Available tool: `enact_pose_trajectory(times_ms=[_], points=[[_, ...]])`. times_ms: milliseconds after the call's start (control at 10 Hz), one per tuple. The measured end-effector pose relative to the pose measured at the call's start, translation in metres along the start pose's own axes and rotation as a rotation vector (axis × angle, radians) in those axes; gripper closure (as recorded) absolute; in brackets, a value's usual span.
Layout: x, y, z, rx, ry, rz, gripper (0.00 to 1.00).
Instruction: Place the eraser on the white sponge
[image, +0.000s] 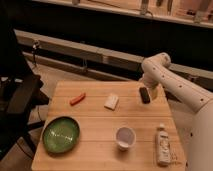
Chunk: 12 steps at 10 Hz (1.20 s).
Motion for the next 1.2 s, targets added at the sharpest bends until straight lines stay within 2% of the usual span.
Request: enact_pose_trajectory(times_ms=[100,300,600,1200], points=[[0.0,0.001,0.002,-0.002,0.004,-0.026,0.2],[-0.002,0.002,0.006,-0.001,0.021,-0.142,0.2],[-0.002,0.003,0.015,0.001,0.007,-0.241,0.2],[0.005,-0.005,0.044,-0.033,-0.061,-0.262,0.2]])
